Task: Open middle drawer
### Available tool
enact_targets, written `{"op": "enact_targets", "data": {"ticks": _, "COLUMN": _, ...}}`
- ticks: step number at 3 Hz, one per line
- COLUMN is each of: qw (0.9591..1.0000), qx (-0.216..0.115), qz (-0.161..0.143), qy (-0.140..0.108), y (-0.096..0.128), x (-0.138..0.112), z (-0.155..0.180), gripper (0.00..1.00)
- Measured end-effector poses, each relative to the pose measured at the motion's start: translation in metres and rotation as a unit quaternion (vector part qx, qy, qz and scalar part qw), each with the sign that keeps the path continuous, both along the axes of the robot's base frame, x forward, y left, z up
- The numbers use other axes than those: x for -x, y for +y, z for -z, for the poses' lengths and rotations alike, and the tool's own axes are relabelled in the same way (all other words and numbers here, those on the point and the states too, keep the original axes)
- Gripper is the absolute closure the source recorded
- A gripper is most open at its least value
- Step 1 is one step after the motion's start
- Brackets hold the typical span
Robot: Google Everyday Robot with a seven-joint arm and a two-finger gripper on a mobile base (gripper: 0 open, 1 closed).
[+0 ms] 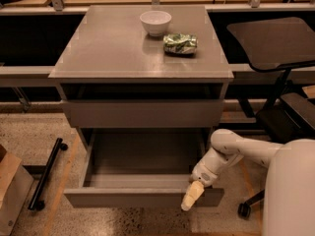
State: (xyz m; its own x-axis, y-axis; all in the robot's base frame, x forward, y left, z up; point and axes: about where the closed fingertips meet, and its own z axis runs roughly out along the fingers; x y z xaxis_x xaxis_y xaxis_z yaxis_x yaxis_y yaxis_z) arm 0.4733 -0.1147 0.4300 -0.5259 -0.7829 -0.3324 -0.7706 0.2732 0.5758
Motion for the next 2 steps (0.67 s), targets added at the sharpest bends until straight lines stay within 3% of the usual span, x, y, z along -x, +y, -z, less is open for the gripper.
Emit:
{"op": "enact_targets", "data": {"ticks": 1, "qw": 0.9999, "qx": 0.012, "qz": 0.0, "qy": 0.01, "y": -0.006, "x": 0.017, "z": -0.011, "gripper": 0.0}}
{"op": "enact_targets", "data": {"ticks": 2, "qw": 0.9986, "qx": 0.027, "qz": -0.017, "qy": -0.043, "y": -0.008, "x": 0.011, "z": -0.04, "gripper": 0.0}}
